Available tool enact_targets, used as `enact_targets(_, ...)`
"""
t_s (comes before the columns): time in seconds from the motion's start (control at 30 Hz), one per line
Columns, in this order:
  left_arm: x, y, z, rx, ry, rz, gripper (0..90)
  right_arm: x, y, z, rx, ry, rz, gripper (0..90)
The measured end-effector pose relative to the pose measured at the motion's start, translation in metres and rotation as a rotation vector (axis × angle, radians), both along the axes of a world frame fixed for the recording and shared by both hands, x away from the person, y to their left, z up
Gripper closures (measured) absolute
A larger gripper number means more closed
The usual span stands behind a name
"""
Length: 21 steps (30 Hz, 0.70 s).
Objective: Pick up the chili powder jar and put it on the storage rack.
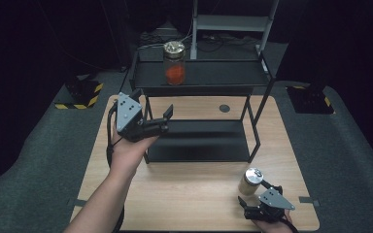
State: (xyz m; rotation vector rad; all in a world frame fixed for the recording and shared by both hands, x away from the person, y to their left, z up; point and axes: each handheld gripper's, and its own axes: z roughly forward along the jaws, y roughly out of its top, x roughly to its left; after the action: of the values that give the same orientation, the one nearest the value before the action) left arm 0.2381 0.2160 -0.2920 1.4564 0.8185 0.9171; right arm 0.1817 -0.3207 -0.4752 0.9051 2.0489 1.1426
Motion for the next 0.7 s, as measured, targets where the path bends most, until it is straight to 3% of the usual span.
enact_targets(0.27, -0.014, 0.003, -0.024, 0.008, 0.032, -0.007, 0.3, 0.000, 0.000, 0.000, 0.002, 0.000, -0.002, 0.1)
enact_targets(0.47, -0.023, 0.006, -0.047, 0.022, 0.071, -0.011, 0.3, 0.000, 0.000, 0.000, 0.002, 0.000, -0.003, 0.1)
enact_targets(0.5, -0.027, 0.007, -0.056, 0.026, 0.084, -0.014, 0.3, 0.000, 0.000, 0.000, 0.002, 0.001, -0.004, 0.1)
enact_targets(0.57, -0.028, 0.008, -0.059, 0.025, 0.090, -0.017, 0.3, 0.000, 0.000, 0.000, 0.003, 0.000, -0.005, 0.1)
enact_targets(0.63, -0.032, 0.010, -0.070, 0.015, 0.126, -0.036, 0.3, 0.000, 0.000, 0.000, 0.003, 0.000, -0.006, 0.1)
enact_targets(0.7, -0.032, 0.010, -0.072, 0.017, 0.127, -0.038, 0.3, 0.000, 0.001, 0.000, 0.002, 0.000, -0.007, 0.1)
